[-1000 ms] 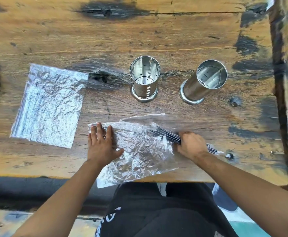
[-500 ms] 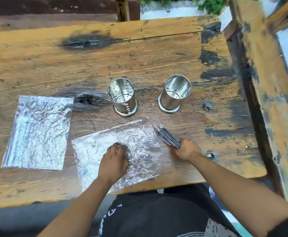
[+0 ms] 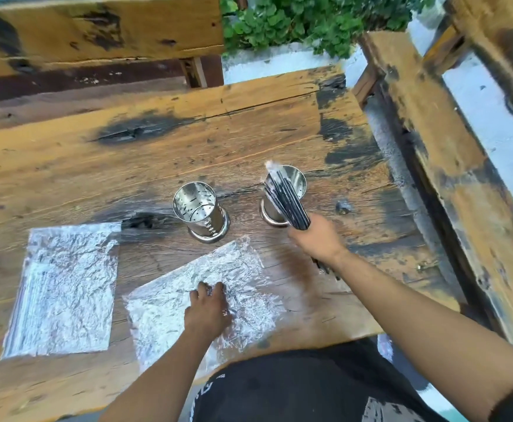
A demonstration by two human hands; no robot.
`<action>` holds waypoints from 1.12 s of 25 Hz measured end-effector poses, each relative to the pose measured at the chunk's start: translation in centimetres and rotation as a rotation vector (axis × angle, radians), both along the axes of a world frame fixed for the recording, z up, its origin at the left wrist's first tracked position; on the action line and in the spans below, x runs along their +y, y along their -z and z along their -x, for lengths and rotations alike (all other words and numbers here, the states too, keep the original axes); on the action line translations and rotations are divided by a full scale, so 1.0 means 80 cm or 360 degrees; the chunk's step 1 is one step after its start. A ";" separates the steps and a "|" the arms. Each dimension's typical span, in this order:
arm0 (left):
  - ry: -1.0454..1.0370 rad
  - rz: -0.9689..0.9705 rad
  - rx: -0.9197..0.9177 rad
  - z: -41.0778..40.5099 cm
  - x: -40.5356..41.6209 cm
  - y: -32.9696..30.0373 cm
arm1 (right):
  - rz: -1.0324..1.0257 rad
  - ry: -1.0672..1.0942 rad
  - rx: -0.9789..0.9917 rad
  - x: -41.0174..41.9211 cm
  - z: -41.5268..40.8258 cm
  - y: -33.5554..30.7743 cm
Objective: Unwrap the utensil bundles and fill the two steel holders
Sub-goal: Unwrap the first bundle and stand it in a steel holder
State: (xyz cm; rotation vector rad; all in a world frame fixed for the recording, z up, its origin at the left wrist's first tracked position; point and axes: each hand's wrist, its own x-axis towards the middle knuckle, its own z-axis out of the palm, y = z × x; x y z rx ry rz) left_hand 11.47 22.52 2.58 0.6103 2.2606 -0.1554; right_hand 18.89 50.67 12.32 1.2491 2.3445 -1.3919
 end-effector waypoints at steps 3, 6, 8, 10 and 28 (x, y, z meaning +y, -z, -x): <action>-0.0010 0.0028 0.0043 0.008 0.009 -0.007 | 0.0506 0.0359 0.0270 0.025 0.040 -0.028; -0.0011 0.0059 0.0049 0.013 0.015 -0.010 | 0.0801 0.0687 0.0579 0.054 0.072 -0.052; -0.0068 0.0055 -0.0014 0.016 0.018 -0.009 | 0.0900 0.0895 0.0813 0.073 0.096 -0.068; -0.0117 0.0053 -0.0087 0.022 0.019 -0.008 | 0.0941 0.1058 0.1018 0.090 0.119 -0.078; -0.0180 0.0045 -0.0056 0.038 0.021 0.010 | 0.0263 0.1028 0.0577 0.075 0.125 0.053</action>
